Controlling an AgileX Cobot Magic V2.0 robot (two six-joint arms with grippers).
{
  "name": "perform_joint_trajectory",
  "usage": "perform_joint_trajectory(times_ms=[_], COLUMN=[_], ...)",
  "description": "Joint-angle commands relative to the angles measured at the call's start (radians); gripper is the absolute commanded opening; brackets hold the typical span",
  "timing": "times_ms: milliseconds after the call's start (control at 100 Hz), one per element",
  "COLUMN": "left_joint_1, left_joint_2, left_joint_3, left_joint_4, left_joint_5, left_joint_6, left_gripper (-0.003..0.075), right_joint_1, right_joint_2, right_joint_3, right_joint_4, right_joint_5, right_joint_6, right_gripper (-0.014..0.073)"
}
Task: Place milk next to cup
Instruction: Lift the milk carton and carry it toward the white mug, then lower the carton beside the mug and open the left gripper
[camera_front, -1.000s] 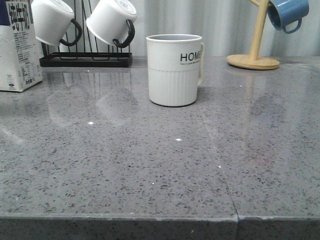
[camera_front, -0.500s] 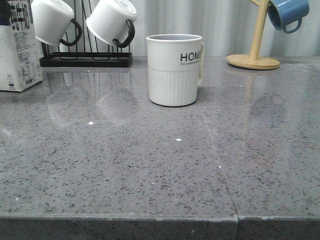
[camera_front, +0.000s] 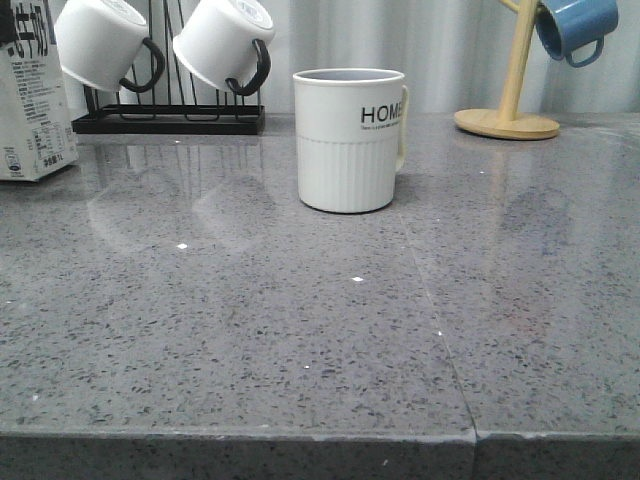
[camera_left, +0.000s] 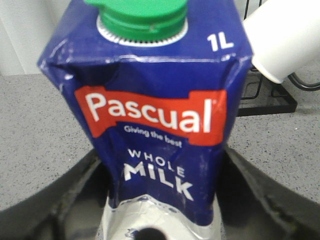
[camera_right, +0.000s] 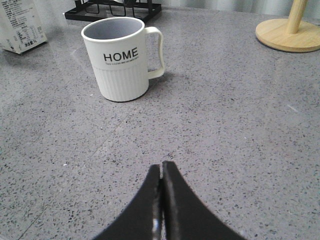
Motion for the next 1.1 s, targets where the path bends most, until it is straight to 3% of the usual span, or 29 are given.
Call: perform_joint_trajectory(times_ms=[0, 260, 660, 1090], left_joint_1=[-0.008, -0.103, -0.364, -0.475], left_joint_2=[-0.037, -0.1, -0.087, 0.039], left_joint_3=[-0.034, -0.034, -0.04, -0.12], left_joint_4=[-0.002, -0.002, -0.002, -0.002], left_joint_5=[-0.085, -0.085, -0.09, -0.136], left_joint_6=[-0.011, -0.011, -0.011, -0.011], left_gripper=[0.0257, 0.0245, 0.0242, 0.0242], right_joint_1=[0.0, 0.0, 0.0, 0.0], right_joint_2=[0.004, 0.004, 0.003, 0.003], right_joint_3=[-0.027, -0.027, -0.027, -0.027], right_joint_4=[-0.012, -0.012, -0.012, -0.012], right_joint_5=[-0.073, -0.073, -0.073, -0.073], right_joint_6=[-0.005, -0.005, -0.005, -0.005], right_gripper=[-0.0067, -0.0067, -0.0067, -0.0067])
